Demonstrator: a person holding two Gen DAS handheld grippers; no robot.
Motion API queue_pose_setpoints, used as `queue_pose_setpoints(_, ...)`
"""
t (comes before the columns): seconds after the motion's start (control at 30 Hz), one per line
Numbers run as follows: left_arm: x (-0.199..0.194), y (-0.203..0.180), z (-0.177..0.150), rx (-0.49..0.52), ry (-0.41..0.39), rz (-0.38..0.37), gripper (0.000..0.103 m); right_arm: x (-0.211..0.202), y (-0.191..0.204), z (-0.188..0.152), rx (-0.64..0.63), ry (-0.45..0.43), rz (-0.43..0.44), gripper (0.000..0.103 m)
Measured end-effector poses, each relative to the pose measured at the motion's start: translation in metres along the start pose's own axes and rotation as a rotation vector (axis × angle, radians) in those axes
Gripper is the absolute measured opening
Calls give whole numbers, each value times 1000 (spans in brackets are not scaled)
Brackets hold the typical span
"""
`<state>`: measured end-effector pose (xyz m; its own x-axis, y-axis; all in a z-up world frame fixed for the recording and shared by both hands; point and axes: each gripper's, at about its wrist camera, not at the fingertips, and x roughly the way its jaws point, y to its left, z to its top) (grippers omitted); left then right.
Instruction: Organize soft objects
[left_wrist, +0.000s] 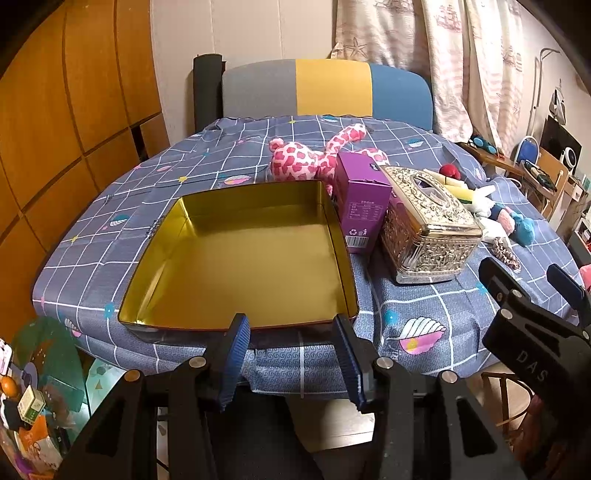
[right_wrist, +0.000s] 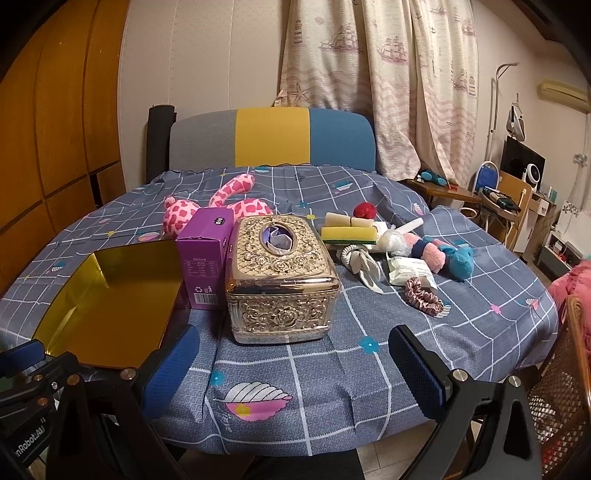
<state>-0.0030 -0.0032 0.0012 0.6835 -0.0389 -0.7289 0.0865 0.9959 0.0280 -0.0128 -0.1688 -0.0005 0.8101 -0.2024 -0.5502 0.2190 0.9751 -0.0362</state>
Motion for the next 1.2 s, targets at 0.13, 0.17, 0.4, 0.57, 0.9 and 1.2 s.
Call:
queue_pose_setpoints(0.13, 0, 0, 0, 0, 0, 0, 47, 0, 0, 0, 1, 0, -2, 103)
queue_pose_setpoints(0.17, 0, 0, 0, 1, 1, -1, 47, 0, 0, 1, 1, 0, -2, 103)
queue_pose_setpoints(0.4, 1, -2, -1, 7, 3, -1, 47, 0, 0, 0, 1, 0, -2, 103)
queue_pose_setpoints(0.57, 1, -2, -2, 8, 4, 0, 47, 0, 0, 0, 3, 2, -1, 103)
queue_pose_setpoints(0.9, 10, -4, -1, 23, 27, 11, 47, 4, -5, 1, 28, 19, 4, 103)
queue_pose_setpoints(1.2, 38, -19, 4, 70, 133, -183, 47, 29, -57, 10, 146, 89, -84, 103)
